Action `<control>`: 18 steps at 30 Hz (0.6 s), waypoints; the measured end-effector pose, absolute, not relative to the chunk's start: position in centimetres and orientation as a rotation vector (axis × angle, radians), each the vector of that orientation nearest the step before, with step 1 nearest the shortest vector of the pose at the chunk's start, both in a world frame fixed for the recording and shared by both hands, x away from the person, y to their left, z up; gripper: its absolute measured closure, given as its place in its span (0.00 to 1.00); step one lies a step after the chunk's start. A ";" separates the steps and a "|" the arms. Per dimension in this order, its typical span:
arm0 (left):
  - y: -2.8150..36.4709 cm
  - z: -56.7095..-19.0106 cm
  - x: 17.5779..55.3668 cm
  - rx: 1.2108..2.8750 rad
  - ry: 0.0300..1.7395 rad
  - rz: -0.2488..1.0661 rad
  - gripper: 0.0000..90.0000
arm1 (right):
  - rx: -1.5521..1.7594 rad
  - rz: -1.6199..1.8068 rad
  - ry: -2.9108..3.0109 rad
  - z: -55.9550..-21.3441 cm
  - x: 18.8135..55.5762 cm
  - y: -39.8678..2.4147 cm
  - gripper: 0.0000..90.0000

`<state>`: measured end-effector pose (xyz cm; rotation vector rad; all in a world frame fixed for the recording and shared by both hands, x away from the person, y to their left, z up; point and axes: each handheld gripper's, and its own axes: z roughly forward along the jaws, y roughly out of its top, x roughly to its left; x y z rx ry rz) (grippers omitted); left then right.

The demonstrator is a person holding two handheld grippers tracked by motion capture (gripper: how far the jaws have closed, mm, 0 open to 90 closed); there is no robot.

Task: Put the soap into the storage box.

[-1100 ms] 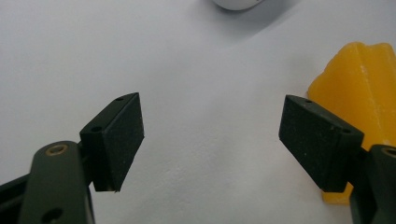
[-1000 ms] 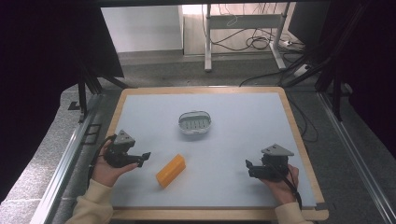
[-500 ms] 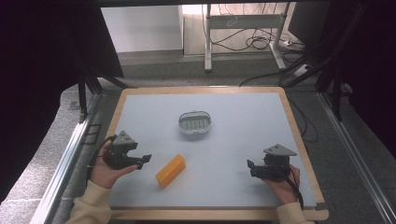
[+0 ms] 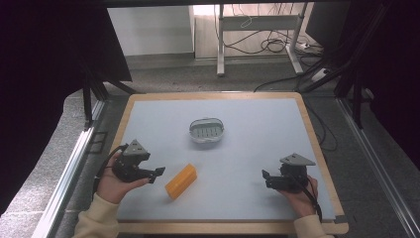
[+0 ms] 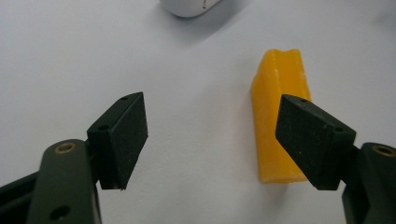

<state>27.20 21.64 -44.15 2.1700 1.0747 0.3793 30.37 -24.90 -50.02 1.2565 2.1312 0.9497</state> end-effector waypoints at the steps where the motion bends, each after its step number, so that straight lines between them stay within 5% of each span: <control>1: 21.5 -44.1 27.1 2.172 1.072 0.375 0.28 | 1.257 0.950 2.131 -50.0 30.4 -24.9 0.11; 18: 18.9 -44.2 26.8 2.258 1.049 0.332 0.28 | 1.244 0.905 2.155 -50.3 30.4 -24.6 0.11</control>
